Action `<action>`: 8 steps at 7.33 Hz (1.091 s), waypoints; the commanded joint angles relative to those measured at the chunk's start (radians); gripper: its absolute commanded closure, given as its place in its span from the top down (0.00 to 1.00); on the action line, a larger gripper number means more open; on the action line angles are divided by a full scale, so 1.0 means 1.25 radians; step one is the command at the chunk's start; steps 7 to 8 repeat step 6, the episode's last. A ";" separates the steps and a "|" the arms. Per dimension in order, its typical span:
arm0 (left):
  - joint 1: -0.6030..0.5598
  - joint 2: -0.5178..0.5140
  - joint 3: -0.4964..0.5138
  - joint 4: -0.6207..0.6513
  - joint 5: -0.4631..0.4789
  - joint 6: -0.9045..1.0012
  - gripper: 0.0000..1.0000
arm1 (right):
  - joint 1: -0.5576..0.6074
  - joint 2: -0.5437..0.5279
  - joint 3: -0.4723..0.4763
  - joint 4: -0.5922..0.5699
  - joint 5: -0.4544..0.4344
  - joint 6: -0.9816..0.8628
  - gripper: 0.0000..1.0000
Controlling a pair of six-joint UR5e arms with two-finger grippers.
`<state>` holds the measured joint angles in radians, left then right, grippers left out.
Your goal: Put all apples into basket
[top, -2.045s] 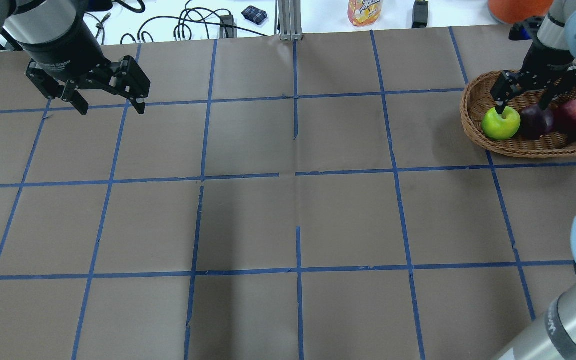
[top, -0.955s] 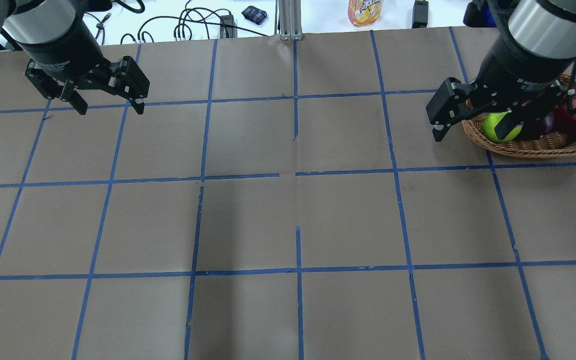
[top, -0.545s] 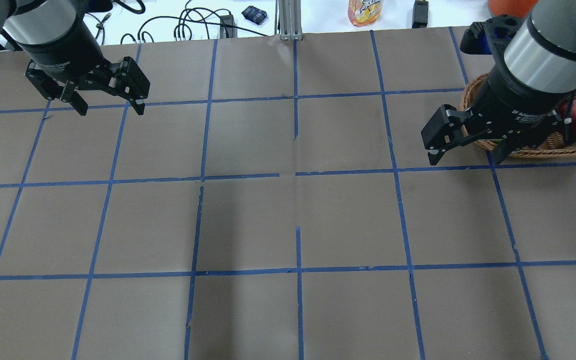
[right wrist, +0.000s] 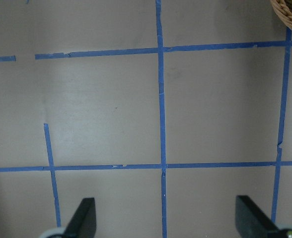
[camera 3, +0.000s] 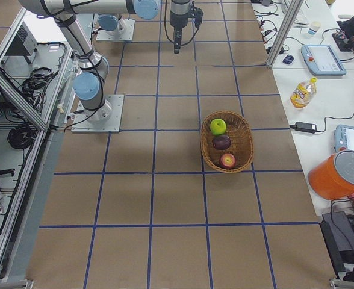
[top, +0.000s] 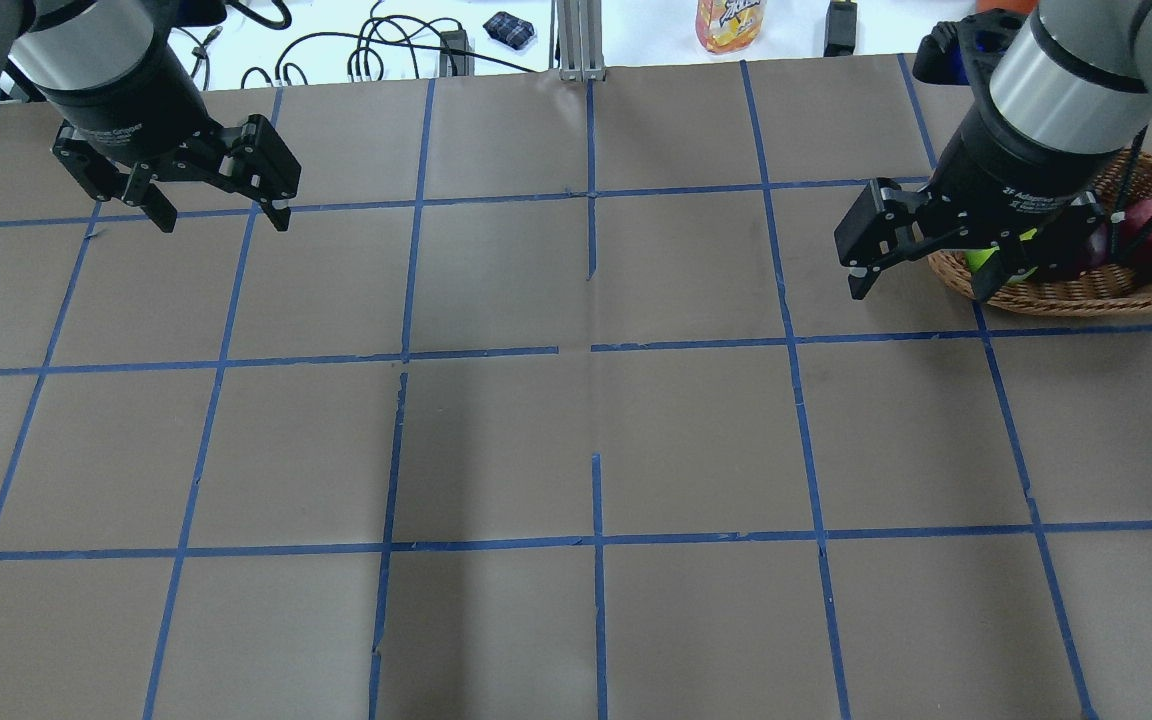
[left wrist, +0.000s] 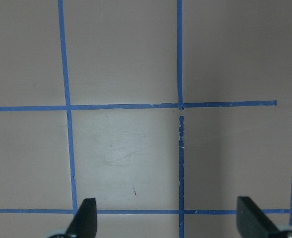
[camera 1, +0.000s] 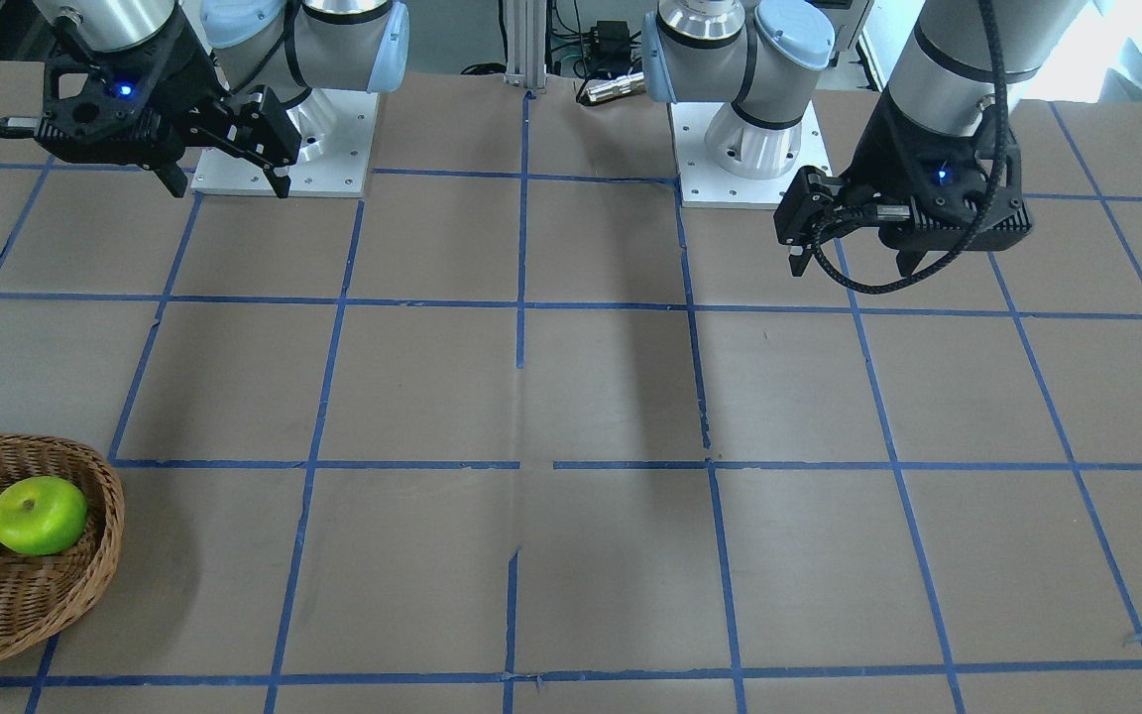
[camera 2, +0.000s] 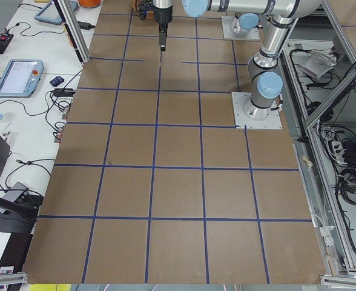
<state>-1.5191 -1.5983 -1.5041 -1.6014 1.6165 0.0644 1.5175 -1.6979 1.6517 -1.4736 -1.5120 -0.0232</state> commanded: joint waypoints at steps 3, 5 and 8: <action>-0.001 0.001 -0.002 0.000 -0.002 0.000 1.00 | 0.024 0.005 -0.001 -0.008 0.003 0.000 1.00; -0.002 -0.004 0.002 -0.016 -0.005 -0.002 1.00 | 0.024 0.004 -0.001 -0.007 0.001 -0.001 1.00; -0.003 0.003 0.004 -0.018 -0.023 -0.002 1.00 | 0.024 0.004 -0.001 -0.008 0.003 -0.001 1.00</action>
